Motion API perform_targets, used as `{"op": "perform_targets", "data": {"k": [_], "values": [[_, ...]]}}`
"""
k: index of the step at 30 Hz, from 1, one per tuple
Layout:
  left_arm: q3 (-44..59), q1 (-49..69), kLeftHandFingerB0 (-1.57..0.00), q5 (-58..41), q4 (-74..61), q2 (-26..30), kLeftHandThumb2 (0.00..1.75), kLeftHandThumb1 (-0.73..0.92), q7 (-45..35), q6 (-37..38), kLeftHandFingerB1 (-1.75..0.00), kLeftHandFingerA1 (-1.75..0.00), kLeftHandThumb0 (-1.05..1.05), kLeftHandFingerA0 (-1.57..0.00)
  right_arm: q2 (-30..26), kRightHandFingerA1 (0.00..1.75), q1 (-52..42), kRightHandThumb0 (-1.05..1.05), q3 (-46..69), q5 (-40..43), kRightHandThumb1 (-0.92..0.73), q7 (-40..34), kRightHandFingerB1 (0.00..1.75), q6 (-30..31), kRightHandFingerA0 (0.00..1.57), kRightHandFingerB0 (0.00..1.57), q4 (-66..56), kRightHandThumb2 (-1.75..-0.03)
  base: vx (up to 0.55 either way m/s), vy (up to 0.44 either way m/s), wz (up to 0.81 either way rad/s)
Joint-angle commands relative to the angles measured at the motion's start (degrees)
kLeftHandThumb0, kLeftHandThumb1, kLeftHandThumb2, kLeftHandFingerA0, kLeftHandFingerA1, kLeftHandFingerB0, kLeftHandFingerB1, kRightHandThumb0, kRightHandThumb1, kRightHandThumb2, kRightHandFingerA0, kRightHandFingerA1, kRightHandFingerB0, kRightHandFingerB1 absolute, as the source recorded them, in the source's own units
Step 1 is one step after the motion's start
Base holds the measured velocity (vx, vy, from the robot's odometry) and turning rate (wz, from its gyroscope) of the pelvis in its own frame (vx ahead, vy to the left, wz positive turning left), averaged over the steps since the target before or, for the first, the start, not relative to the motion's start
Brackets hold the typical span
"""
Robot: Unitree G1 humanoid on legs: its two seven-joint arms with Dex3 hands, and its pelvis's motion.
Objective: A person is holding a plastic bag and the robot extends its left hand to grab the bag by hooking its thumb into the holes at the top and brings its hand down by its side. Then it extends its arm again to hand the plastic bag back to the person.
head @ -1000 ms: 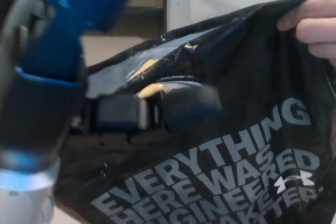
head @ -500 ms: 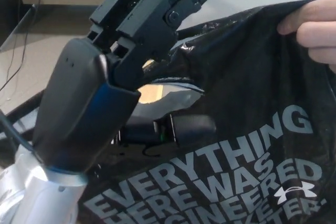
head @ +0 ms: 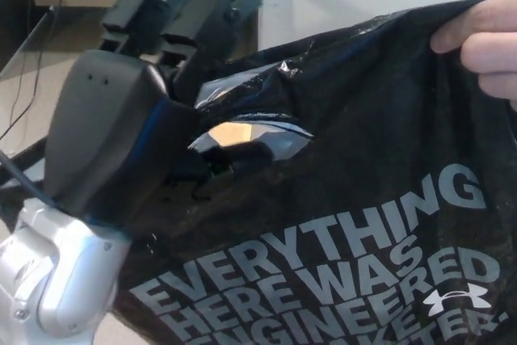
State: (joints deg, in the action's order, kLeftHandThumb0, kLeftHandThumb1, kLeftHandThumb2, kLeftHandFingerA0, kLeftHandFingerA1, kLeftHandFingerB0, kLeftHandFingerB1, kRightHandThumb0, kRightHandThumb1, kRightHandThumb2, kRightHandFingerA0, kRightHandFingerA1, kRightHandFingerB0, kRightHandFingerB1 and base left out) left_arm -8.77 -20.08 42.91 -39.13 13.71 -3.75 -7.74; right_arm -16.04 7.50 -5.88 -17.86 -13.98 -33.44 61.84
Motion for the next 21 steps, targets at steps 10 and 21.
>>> {"op": "perform_targets", "data": {"k": [10,21], "values": [[-1.53,-5.40,0.00,11.96,10.00,-2.13,0.86,0.33,6.24,-0.39,-0.48,-0.49,-0.27,0.00,-1.08,0.45,-0.58,-0.21,0.12,0.15,-0.62,-0.68,0.37,-0.51,0.66,0.50,-0.16,-0.58,0.00,0.000,0.00],[-5.15,-10.15,-0.31,14.47,21.52,-5.64,0.54,0.47,20.40,4.35,-0.31,-0.39,-0.36,-0.41,-0.98,0.46,-0.33,-0.21,0.46,0.74,-0.62,0.23,0.37,-0.26,0.66,0.51,-0.14,-0.58,0.00,0.000,0.00]]}}
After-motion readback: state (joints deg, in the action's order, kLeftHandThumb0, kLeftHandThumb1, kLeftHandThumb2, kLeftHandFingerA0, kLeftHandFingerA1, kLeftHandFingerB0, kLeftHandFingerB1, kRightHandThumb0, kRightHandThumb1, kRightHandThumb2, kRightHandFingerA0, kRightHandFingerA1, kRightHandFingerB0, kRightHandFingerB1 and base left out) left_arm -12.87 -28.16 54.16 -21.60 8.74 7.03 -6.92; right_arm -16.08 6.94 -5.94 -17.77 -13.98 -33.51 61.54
